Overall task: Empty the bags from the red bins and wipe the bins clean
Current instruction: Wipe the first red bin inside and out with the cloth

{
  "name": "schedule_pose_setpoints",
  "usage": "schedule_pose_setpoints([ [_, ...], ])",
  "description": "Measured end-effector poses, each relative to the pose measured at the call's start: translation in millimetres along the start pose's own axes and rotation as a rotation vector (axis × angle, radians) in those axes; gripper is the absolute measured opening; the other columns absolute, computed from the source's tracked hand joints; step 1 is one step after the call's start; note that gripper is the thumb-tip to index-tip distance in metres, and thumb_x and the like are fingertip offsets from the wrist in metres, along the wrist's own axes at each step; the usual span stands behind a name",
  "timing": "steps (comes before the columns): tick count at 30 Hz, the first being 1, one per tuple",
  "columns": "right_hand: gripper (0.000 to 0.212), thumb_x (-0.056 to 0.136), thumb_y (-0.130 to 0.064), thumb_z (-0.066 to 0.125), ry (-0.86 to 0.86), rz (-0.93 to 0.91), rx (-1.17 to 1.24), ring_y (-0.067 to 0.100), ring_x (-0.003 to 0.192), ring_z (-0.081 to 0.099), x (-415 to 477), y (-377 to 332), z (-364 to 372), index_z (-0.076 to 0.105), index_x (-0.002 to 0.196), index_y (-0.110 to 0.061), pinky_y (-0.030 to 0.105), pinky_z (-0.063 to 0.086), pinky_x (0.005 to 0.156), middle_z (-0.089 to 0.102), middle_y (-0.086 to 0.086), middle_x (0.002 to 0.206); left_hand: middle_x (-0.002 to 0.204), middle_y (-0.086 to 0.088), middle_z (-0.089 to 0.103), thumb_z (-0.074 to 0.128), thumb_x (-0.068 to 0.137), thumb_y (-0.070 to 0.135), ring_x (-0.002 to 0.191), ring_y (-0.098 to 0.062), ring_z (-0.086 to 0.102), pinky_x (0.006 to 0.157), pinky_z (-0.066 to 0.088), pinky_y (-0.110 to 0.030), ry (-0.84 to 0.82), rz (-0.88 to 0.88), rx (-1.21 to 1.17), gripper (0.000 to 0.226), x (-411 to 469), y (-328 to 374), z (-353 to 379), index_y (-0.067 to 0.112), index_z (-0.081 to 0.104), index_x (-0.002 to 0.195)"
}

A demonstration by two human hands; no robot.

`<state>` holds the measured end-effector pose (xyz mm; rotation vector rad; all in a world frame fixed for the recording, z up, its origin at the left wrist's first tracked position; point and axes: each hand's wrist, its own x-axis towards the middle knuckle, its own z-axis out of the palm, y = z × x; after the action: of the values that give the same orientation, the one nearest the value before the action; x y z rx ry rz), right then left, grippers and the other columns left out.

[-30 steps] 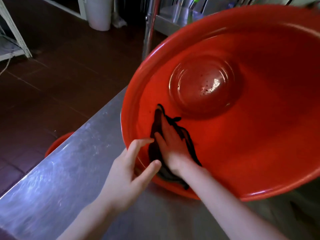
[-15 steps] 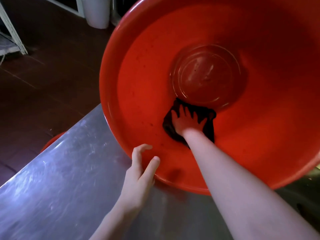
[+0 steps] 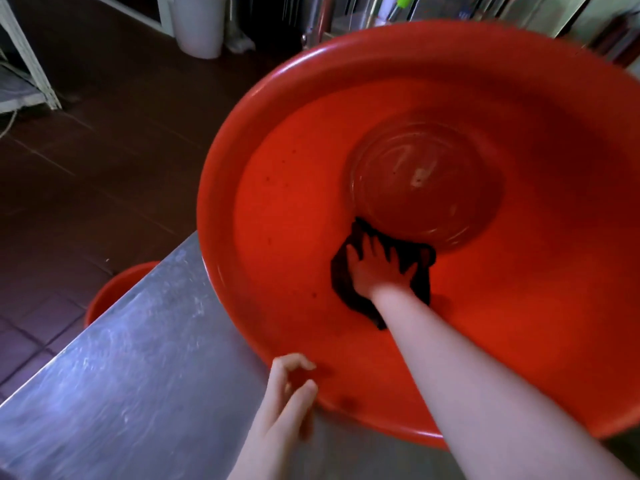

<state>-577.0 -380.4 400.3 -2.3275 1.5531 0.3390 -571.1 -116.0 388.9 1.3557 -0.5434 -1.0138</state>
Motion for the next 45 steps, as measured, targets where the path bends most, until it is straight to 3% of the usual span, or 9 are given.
schedule_pose_setpoints([
  [4, 0.061, 0.099, -0.057, 0.012, 0.042, -0.05, -0.031, 0.024, 0.15, -0.005, 3, 6, 6, -0.004, 0.154, -0.034, 0.064, -0.006, 0.114, -0.006, -0.01, 0.163, 0.08, 0.002, 0.067, 0.061, 0.081, 0.062, 0.075, -0.019, 0.066, 0.077, 0.053, -0.031, -0.029, -0.101, 0.332, 0.02, -7, 39, -35, 0.051, 0.066, 0.096],
  [8, 0.059, 0.101, -0.051, 0.014, 0.03, -0.083, -0.117, 0.028, 0.15, -0.006, 3, 8, 3, -0.004, 0.154, -0.034, 0.067, -0.004, 0.114, -0.008, -0.007, 0.163, 0.112, -0.005, 0.047, 0.055, 0.081, 0.059, 0.101, -0.021, 0.049, 0.086, 0.047, -0.034, 0.39, 0.475, 1.014, 0.039, 17, 87, -77, 0.037, 0.069, 0.11],
  [12, 0.061, 0.1, -0.057, 0.013, 0.042, -0.085, -0.156, 0.027, 0.15, -0.003, -9, 23, 1, -0.002, 0.154, -0.035, 0.063, -0.003, 0.115, -0.005, -0.009, 0.163, 0.115, 0.002, 0.044, 0.075, 0.083, 0.021, 0.091, 0.001, 0.042, 0.084, 0.035, -0.002, 0.3, 0.594, 0.891, 0.06, 52, 90, -72, 0.03, 0.051, 0.137],
  [15, 0.063, 0.098, -0.061, 0.012, 0.076, -0.009, -0.249, 0.025, 0.15, -0.001, -21, 50, 0, 0.0, 0.154, -0.036, 0.061, -0.004, 0.116, -0.002, -0.01, 0.163, 0.093, 0.014, 0.047, 0.072, 0.076, -0.007, 0.075, 0.001, 0.051, 0.066, 0.038, -0.005, 0.309, 0.513, 0.786, 0.074, 51, 55, -63, 0.041, 0.055, 0.13],
  [21, 0.061, 0.1, -0.056, 0.017, 0.107, -0.023, -0.24, 0.027, 0.15, -0.002, -41, 42, 3, 0.002, 0.155, -0.033, 0.064, -0.004, 0.114, -0.001, -0.011, 0.163, 0.097, 0.007, 0.057, 0.068, 0.085, 0.007, 0.075, -0.003, 0.057, 0.066, 0.041, -0.007, 0.355, 0.334, 0.544, 0.06, 30, -4, -27, 0.05, 0.051, 0.123],
  [24, 0.064, 0.097, -0.058, 0.02, 0.16, -0.28, -0.078, 0.018, 0.15, -0.001, -93, -2, 48, -0.002, 0.153, -0.037, 0.064, -0.001, 0.115, -0.002, -0.016, 0.162, 0.116, 0.004, 0.06, 0.049, 0.099, 0.027, 0.103, -0.003, 0.057, 0.092, 0.044, -0.022, 0.35, 0.242, 0.387, 0.03, 28, -12, -23, 0.039, 0.051, 0.126],
  [27, 0.069, 0.089, -0.066, 0.007, 0.208, -0.384, -0.003, 0.015, 0.15, 0.001, -134, -28, 78, -0.003, 0.152, -0.04, 0.058, -0.001, 0.116, 0.0, -0.017, 0.162, 0.122, 0.006, 0.061, 0.034, 0.095, 0.039, 0.117, -0.011, 0.054, 0.098, 0.04, -0.028, 0.33, 0.202, 0.297, 0.039, 27, -11, -24, 0.031, 0.054, 0.128],
  [38, 0.062, 0.1, -0.055, 0.018, 0.178, 0.093, 0.077, 0.023, 0.15, 0.0, -9, -15, 23, 0.002, 0.155, -0.031, 0.063, -0.005, 0.115, 0.001, -0.011, 0.163, 0.131, 0.024, 0.05, 0.036, 0.085, 0.066, 0.122, -0.003, 0.05, 0.097, 0.05, -0.047, 0.255, 0.189, 0.19, 0.048, 34, -18, -30, 0.056, 0.045, 0.131],
  [45, 0.069, 0.087, -0.068, 0.011, 0.241, -0.352, 0.067, 0.008, 0.149, 0.001, -121, -25, 75, -0.005, 0.151, -0.044, 0.051, 0.003, 0.119, 0.001, -0.023, 0.16, 0.144, 0.027, 0.042, 0.034, 0.09, 0.056, 0.136, 0.006, 0.034, 0.114, 0.033, -0.039, 0.205, 0.255, 0.185, 0.051, 31, -14, -32, 0.054, 0.037, 0.141],
])
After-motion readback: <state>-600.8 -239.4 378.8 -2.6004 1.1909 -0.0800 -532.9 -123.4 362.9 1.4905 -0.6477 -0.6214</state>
